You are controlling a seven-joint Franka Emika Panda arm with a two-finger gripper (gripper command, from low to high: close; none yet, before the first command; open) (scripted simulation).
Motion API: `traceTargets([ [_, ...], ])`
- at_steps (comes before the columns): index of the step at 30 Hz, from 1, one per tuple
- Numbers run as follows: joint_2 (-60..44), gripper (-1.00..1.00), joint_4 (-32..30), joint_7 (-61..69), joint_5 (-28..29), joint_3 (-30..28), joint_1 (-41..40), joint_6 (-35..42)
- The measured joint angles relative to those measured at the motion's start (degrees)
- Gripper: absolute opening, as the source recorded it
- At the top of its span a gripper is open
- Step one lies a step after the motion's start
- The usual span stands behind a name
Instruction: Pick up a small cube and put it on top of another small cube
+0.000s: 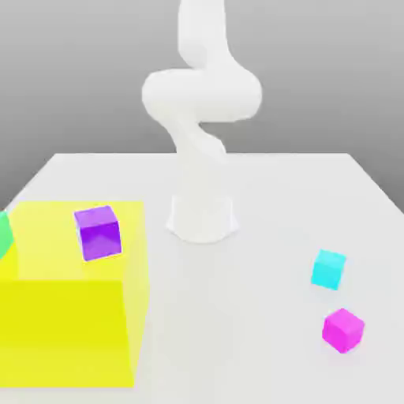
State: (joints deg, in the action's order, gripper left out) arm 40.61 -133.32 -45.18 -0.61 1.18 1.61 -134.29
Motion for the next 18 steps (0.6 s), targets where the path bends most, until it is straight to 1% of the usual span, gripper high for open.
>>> traceTargets([
  [11,-23.06,0.0,-6.86,1.63,-0.96,6.9,6.62,-11.26],
  [18,-37.7,0.0,-11.16,0.25,1.78,11.62,11.13,-18.31],
])
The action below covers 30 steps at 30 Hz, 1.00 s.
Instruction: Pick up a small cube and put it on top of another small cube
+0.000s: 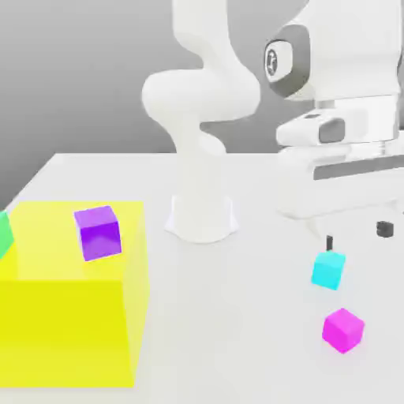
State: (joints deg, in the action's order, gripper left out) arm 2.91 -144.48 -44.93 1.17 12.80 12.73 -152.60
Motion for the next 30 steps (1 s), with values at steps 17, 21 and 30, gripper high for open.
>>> traceTargets([
  [17,-24.86,-1.0,-1.54,-8.35,11.98,-5.18,10.16,-14.93],
  [21,-22.07,-1.0,-2.18,-7.21,10.53,-3.65,8.98,-12.72],
  [30,-8.04,-1.0,2.03,-0.96,3.49,-9.25,-3.13,4.79],
])
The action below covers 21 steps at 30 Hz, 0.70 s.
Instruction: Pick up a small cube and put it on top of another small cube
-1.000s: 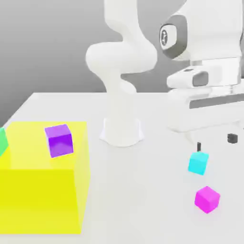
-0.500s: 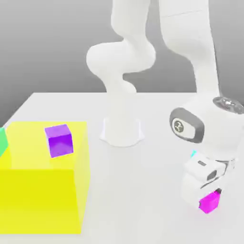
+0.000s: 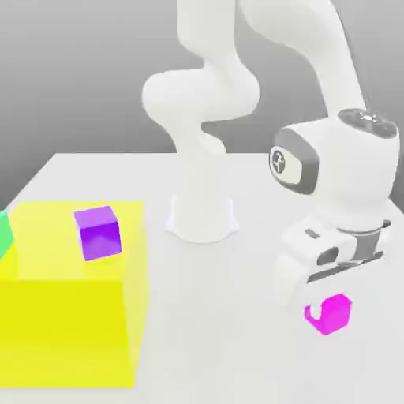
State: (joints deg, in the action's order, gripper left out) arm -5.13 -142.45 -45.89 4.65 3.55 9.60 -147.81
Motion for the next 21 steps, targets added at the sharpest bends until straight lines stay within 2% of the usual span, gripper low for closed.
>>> traceTargets([
  [5,6.08,-1.0,6.87,1.78,-1.03,-6.72,-15.58,12.58],
  [11,12.8,-1.0,15.46,4.03,-2.34,-15.83,-29.68,28.1],
  [13,12.55,-1.0,15.14,4.64,-2.83,-17.46,-31.27,27.68],
  [15,10.94,-1.0,12.89,5.1,-3.33,-17.94,-31.79,23.9],
  [16,10.28,1.0,11.98,5.25,-3.49,-18.11,-31.81,22.36],
  [21,10.28,1.0,11.98,5.29,-3.56,-18.11,-31.83,22.36],
])
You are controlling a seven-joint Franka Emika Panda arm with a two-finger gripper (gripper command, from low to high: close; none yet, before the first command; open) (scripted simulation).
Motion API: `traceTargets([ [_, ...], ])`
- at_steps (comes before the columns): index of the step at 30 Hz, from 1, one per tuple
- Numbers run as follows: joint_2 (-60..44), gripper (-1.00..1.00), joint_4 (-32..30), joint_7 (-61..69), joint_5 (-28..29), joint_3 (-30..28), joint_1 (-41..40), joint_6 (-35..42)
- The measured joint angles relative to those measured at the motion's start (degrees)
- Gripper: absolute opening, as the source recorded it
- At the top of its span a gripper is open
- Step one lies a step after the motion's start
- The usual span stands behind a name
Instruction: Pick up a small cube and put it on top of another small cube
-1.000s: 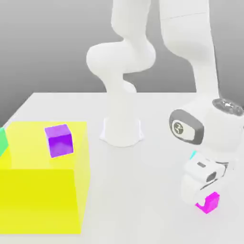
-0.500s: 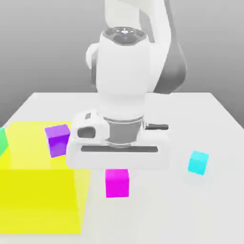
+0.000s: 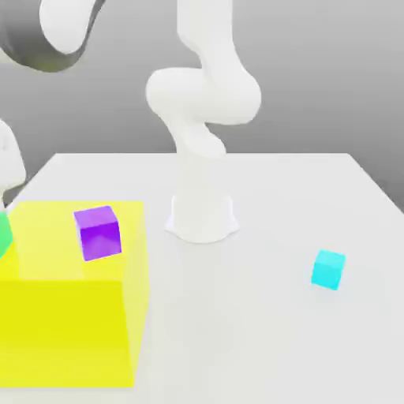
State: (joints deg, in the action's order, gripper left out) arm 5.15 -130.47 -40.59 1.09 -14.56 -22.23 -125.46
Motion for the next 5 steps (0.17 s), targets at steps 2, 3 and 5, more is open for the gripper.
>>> traceTargets([
  [2,0.03,1.0,0.02,-0.18,0.37,-0.02,0.0,0.01],
  [3,0.73,1.0,0.98,-0.38,0.59,0.05,0.02,1.65],
  [5,2.54,1.0,3.53,-0.72,1.04,0.22,0.02,5.99],
])
